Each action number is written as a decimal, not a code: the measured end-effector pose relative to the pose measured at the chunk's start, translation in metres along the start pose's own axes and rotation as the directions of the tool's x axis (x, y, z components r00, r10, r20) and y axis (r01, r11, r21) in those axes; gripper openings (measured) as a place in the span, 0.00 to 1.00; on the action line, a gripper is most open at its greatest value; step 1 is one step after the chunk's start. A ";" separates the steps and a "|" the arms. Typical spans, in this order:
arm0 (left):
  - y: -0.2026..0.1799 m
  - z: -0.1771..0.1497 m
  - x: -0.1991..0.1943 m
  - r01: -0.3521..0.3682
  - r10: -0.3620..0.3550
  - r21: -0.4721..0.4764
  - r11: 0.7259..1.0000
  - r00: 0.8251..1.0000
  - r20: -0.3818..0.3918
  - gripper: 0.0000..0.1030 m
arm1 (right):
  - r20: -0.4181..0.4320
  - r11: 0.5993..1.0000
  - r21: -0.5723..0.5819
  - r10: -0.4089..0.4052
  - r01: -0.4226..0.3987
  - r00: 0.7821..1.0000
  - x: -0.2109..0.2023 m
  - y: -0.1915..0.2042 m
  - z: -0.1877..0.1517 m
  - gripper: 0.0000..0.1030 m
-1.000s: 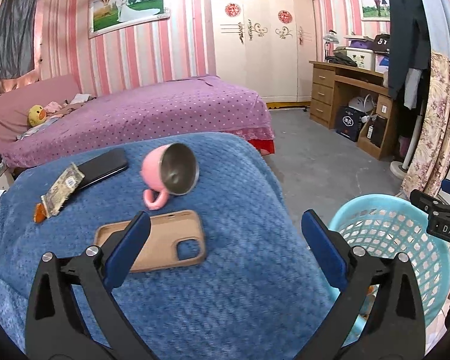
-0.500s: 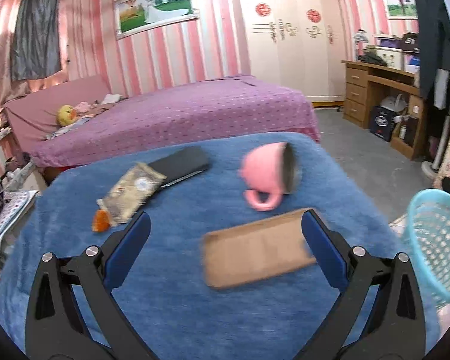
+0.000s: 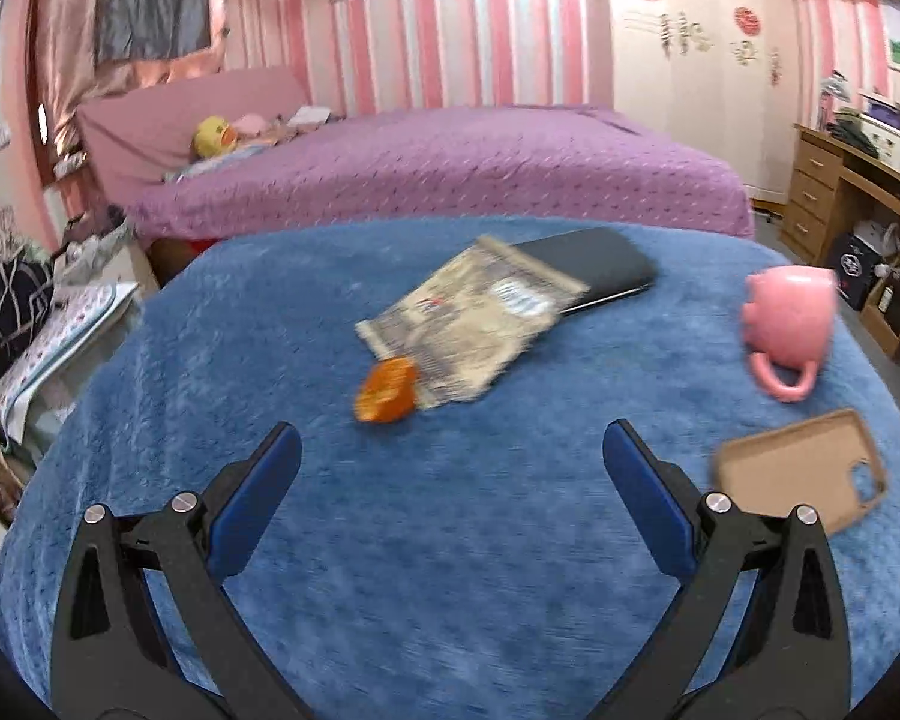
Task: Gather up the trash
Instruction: 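Move the left gripper to the small orange piece and grasp it, then grasp the printed beige snack bag with the right gripper while left holds orange piece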
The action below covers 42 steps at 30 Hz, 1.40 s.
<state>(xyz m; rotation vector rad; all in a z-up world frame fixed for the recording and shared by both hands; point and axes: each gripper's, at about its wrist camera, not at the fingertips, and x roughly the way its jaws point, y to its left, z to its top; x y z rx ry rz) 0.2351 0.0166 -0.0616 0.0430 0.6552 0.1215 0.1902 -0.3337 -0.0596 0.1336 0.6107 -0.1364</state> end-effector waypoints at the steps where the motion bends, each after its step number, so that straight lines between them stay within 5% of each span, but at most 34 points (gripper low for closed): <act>1: 0.009 0.001 0.005 -0.013 0.013 -0.013 1.000 1.000 -0.007 0.94 | -0.003 1.000 -0.010 0.009 -0.009 1.000 0.003 0.009 0.001 0.95; 5: 0.034 0.005 0.018 -0.006 0.005 -0.060 0.998 1.000 -0.029 0.94 | 0.003 0.998 -0.066 0.023 -0.023 1.000 0.014 0.040 0.008 0.95; 15: 0.037 0.021 0.070 0.054 -0.057 -0.027 0.998 0.993 -0.108 0.68 | -0.032 0.993 -0.104 0.055 -0.058 0.998 0.040 0.076 0.024 0.95; 17: 0.035 0.023 0.081 0.074 -0.075 -0.016 0.997 0.988 -0.136 0.56 | -0.053 0.991 -0.115 0.059 -0.064 0.997 0.047 0.081 0.020 0.95; 19: 0.034 0.021 0.090 0.104 -0.105 -0.013 0.994 0.977 -0.183 0.31 | -0.063 0.990 -0.129 0.054 -0.062 0.997 0.051 0.085 0.017 0.95; 26: 0.053 0.021 0.073 0.128 -0.138 -0.089 0.988 0.982 -0.126 0.27 | -0.046 0.980 -0.171 0.099 -0.105 0.994 0.042 0.118 0.022 0.95; 35: 0.111 0.022 0.048 -0.051 0.044 -0.129 0.990 0.997 -0.057 0.27 | -0.069 0.943 -0.240 0.220 -0.230 0.973 0.055 0.223 0.033 0.95; 42: 0.157 0.017 0.050 -0.107 0.091 -0.199 0.974 0.992 -0.086 0.26 | -0.161 0.936 -0.212 0.251 -0.282 0.955 0.106 0.283 0.028 0.95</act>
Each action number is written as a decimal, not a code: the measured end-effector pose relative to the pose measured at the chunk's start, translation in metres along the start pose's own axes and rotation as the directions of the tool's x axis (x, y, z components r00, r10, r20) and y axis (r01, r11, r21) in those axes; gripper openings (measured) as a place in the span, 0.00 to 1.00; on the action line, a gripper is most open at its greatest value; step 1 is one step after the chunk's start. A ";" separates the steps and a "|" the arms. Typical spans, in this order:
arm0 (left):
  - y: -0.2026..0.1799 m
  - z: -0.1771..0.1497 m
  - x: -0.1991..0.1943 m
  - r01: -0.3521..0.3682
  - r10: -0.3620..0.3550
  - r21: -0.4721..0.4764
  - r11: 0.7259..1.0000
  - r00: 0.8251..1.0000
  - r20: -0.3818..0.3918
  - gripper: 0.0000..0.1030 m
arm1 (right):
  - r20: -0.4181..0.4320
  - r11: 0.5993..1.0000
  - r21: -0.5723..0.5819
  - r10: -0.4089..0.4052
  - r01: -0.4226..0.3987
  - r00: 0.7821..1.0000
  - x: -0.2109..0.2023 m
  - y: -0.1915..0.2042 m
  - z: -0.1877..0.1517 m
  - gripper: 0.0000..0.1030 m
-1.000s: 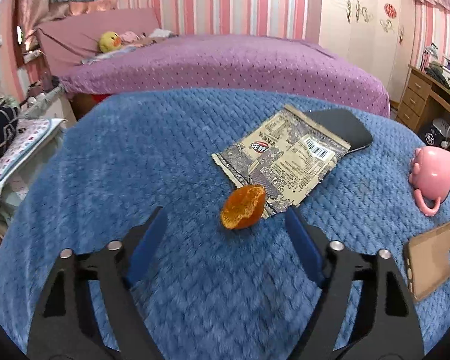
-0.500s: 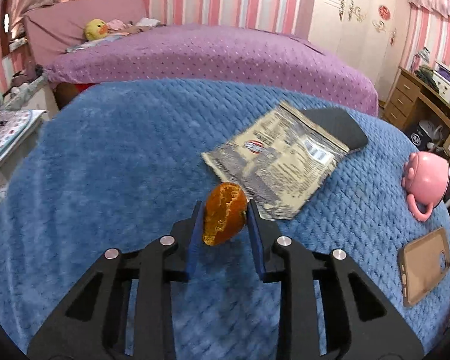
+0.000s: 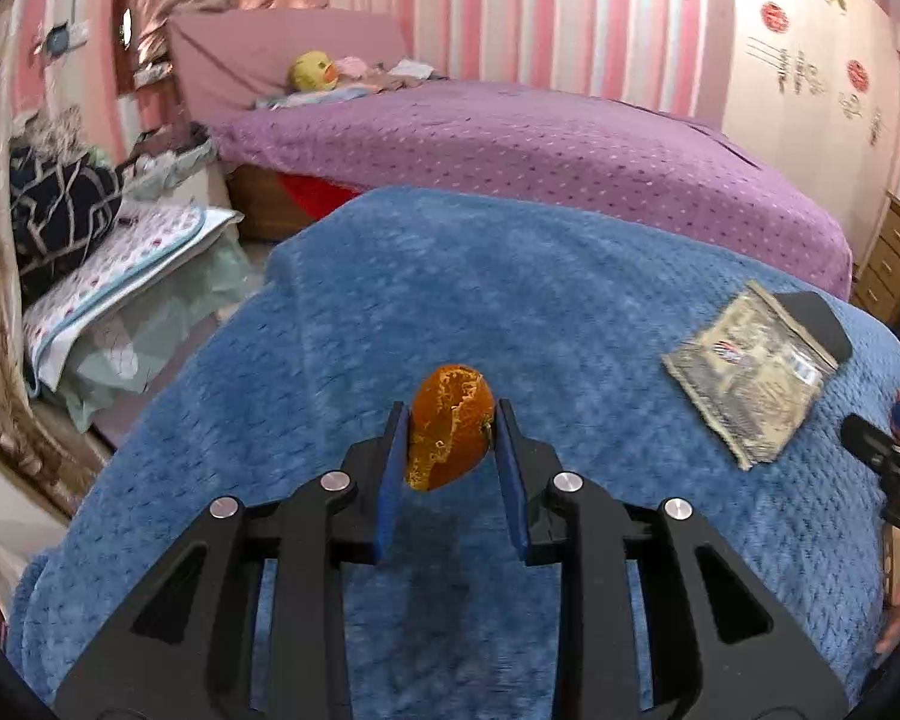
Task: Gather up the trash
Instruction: 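Grasp the printed beige snack bag with the right gripper while left holds orange piece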
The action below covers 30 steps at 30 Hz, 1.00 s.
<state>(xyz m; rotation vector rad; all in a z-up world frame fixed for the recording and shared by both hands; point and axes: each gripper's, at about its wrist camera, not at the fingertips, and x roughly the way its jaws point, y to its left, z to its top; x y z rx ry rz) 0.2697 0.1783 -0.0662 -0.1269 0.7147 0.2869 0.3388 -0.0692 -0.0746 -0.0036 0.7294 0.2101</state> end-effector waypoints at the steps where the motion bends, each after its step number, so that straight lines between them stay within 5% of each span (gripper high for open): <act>1: 0.001 0.000 0.003 0.004 -0.004 -0.003 1.000 1.000 -0.010 0.26 | -0.007 1.000 0.008 0.007 -0.006 1.000 0.008 0.006 0.003 0.95; 7: 0.003 0.002 0.004 -0.037 0.036 0.032 0.999 0.999 0.006 0.27 | -0.063 0.999 0.025 -0.019 0.021 0.998 0.052 0.020 0.020 0.90; 10: 0.002 0.004 0.002 -0.020 0.020 0.025 0.999 1.000 0.012 0.26 | -0.121 0.999 0.052 0.025 -0.018 0.992 0.067 0.016 0.020 0.73; 15: -0.005 0.005 0.001 -0.006 0.006 0.018 1.000 1.000 0.008 0.27 | -0.099 0.996 0.072 0.067 -0.060 0.993 0.065 0.011 0.018 0.46; 17: -0.008 0.005 -0.002 -0.004 0.004 0.024 1.000 1.000 0.012 0.26 | -0.092 0.993 0.080 0.098 -0.090 0.991 0.063 0.009 0.016 0.23; 20: -0.011 0.005 -0.010 -0.017 0.015 0.042 0.999 0.999 0.032 0.27 | -0.070 0.997 0.025 0.075 -0.073 0.995 0.052 0.015 0.014 0.05; 30: -0.011 0.009 -0.038 0.017 -0.017 0.003 1.000 0.998 0.063 0.27 | 0.070 0.997 -0.017 0.075 -0.074 0.995 -0.026 -0.012 0.013 0.03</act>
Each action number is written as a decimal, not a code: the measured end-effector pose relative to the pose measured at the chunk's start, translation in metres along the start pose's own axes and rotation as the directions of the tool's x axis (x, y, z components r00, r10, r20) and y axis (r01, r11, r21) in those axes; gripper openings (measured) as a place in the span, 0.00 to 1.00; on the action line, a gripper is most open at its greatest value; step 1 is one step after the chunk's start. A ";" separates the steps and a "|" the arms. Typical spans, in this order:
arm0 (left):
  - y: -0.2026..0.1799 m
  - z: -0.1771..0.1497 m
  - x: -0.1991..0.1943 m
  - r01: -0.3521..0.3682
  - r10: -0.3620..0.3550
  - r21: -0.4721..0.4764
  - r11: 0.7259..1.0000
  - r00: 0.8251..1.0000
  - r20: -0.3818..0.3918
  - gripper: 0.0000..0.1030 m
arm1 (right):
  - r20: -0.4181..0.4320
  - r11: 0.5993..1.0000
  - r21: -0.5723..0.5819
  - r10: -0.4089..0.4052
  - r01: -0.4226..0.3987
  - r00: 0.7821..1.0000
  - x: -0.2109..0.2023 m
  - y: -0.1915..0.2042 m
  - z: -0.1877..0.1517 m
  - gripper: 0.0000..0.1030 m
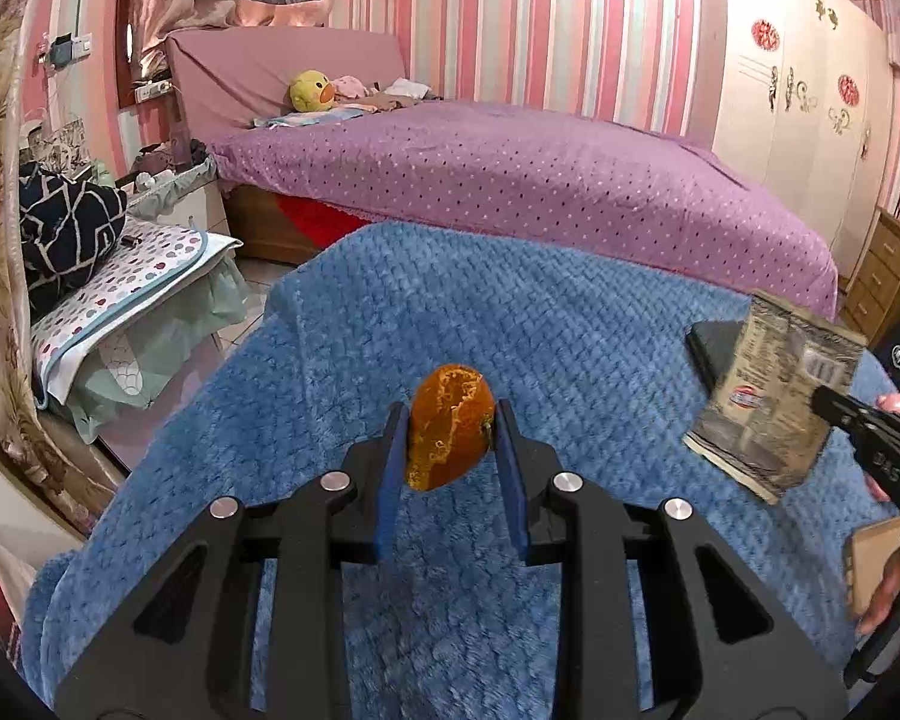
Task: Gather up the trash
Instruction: 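Grasp the printed beige snack bag with the right gripper while left holds orange piece, then carry the snack bag over the basket with right gripper while left carries orange piece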
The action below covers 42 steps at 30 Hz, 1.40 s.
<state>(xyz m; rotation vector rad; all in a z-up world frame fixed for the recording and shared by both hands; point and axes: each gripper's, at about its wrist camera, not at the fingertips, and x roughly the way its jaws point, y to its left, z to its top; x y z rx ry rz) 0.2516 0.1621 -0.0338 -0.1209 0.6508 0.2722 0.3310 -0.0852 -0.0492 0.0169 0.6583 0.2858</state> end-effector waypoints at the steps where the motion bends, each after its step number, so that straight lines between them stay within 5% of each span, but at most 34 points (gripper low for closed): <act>1: -0.002 0.000 -0.004 0.004 -0.004 -0.003 1.000 1.000 0.004 0.27 | 0.007 1.000 0.004 0.003 -0.003 1.000 -0.008 -0.005 0.001 0.03; 10: -0.040 -0.009 -0.037 0.046 -0.048 0.051 0.998 0.999 0.026 0.27 | 0.072 0.999 0.041 -0.037 0.034 0.997 -0.096 -0.064 -0.010 0.03; 20: -0.100 -0.029 -0.063 0.156 -0.160 0.126 0.980 0.987 0.017 0.27 | 0.081 0.978 0.140 -0.166 0.153 0.983 -0.188 -0.158 -0.071 0.04; 29: -0.172 -0.062 -0.077 0.222 -0.228 0.246 0.944 0.974 -0.005 0.27 | 0.060 0.951 0.215 -0.238 0.220 0.969 -0.205 -0.219 -0.116 0.04; 42: -0.244 -0.100 -0.094 0.290 -0.296 0.327 0.899 0.955 -0.032 0.27 | 0.108 0.936 0.237 -0.291 0.260 0.951 -0.252 -0.270 -0.130 0.04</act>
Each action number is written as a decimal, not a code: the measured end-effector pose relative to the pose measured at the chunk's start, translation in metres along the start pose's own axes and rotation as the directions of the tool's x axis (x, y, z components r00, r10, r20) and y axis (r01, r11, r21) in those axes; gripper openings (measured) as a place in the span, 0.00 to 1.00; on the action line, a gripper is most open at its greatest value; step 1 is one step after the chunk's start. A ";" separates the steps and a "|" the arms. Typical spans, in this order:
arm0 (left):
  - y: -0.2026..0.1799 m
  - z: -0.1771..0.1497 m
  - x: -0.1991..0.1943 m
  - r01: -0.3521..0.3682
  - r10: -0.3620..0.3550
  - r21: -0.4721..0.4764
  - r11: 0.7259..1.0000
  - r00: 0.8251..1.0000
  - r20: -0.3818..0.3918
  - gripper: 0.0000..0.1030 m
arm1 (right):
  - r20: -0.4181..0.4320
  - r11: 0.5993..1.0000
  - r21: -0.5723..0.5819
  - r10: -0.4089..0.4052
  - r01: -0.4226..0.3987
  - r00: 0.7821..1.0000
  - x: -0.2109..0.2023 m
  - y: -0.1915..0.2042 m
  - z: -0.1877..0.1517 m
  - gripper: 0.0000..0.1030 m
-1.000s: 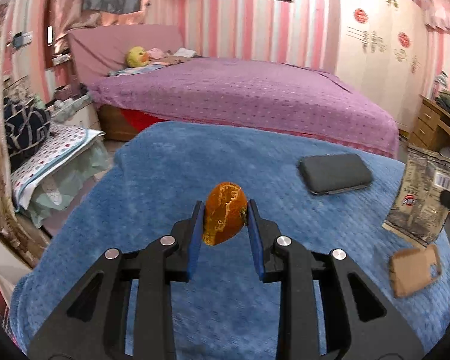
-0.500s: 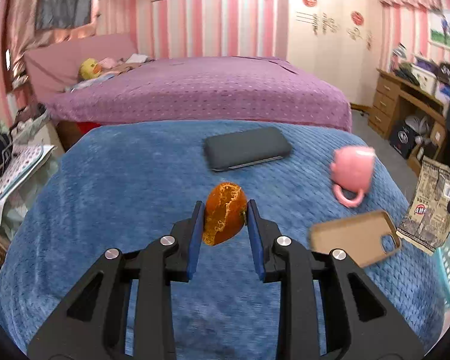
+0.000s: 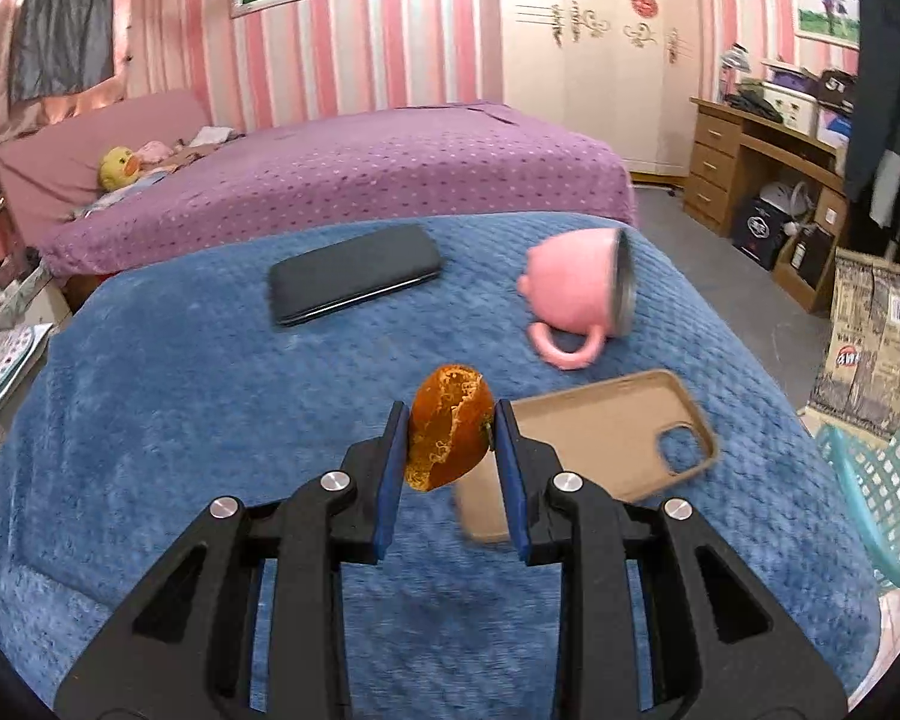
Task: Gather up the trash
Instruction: 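Carry the snack bag over the basket with right gripper while left carries orange piece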
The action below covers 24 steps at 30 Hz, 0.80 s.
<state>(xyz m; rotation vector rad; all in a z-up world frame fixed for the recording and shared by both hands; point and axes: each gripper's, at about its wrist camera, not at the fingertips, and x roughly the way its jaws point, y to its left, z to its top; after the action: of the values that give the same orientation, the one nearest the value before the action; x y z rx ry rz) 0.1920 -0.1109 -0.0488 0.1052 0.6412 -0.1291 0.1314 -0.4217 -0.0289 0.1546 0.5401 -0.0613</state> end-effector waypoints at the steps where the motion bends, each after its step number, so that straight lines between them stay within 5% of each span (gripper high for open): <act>1: -0.004 0.001 0.000 -0.002 0.002 0.001 1.000 1.000 0.001 0.27 | 0.002 1.000 0.004 -0.005 0.005 1.000 -0.002 -0.007 0.000 0.04; 24: -0.240 -0.006 -0.037 0.244 -0.247 0.127 0.961 0.969 0.008 0.27 | -0.032 0.979 0.080 -0.187 0.189 0.982 -0.040 -0.127 -0.027 0.04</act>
<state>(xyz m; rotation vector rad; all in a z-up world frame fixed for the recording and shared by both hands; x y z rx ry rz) 0.1225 -0.3440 -0.0451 0.1443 0.6206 -0.4105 0.0708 -0.5420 -0.0480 0.1845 0.5755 -0.2665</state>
